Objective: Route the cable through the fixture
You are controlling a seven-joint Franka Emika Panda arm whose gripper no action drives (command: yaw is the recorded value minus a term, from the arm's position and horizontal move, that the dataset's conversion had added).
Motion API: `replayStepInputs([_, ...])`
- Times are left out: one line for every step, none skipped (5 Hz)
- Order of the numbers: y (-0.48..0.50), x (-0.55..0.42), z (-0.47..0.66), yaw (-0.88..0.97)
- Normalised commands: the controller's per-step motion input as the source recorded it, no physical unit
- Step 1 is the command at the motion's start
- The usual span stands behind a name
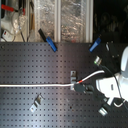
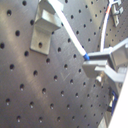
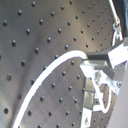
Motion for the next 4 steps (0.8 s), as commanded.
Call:
replayStepInputs([0.299, -0.378, -0.02, 0.21])
replayStepInputs([-0.003, -0.028, 0.00, 0.00])
replayStepInputs([0.031, -0.615, 0.01, 0.00])
replayStepInputs([0.028, -0.403, 0.01, 0.00])
